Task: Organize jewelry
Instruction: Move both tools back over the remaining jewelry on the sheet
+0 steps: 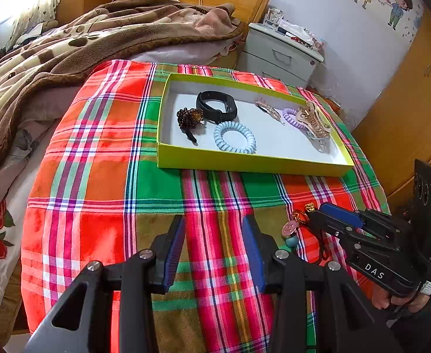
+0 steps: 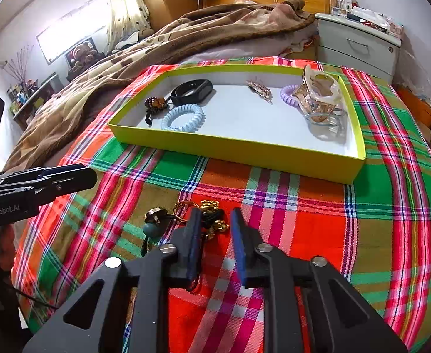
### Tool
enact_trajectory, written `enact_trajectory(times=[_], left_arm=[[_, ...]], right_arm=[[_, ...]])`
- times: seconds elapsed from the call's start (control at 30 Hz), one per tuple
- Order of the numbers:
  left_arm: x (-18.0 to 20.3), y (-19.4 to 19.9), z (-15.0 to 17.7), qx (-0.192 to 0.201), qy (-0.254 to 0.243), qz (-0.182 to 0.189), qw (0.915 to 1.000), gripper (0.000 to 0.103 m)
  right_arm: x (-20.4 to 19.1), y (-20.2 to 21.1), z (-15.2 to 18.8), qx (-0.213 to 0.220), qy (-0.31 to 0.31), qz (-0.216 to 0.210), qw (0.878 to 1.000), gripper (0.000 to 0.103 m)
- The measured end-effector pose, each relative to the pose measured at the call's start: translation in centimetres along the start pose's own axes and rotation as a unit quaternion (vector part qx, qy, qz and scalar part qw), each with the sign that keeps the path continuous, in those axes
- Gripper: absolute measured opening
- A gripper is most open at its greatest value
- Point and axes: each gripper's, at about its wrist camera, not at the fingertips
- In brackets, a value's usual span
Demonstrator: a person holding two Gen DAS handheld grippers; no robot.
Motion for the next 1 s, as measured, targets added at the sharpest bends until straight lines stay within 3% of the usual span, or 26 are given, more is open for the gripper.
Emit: enact_trajectory(times=[0.47,0.7,0.77,0.9,1.0], left_arm=[[0.5,-0.3,0.2,-0.009,-0.005,0.001,0.9999,0.042],[1.6,-0.8,0.2,-0.016,-0.017,0.022,0.9995,0.042],[2.1,-0.9,0.2,-0.018,-0.024,0.031,0.9991,0.042],[2.3,-1.0,0.3,-0.020,-0.026,0.030,0.9990,0.042],[2.1,-1.0,0.2,-0.021,-0.023,0.026,0.9992,0.042]], right_arm=[[2.8,2.2,0.3,0.028,-0.037,0.020,0.999,0.007],[3.4,2.7,0.5,0.031,-0.040,0.030,0.998,0.005],[3.4,2.7,0.6,0.026,-0.036,0.018,0.999,0.008],[2.5,1.9,0.5,0.014,-0.017,0.018,1.000,0.028],[2.1,0.8,0.5,0.002,-0.007,0.032,0.999,0.030]])
Point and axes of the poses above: each gripper's, at about its wrist camera, not at the fingertips, and y roughly against the way its jaws point, x to its right, z to its underside, and after that the axes turned 11 degrees about -y, right-handed
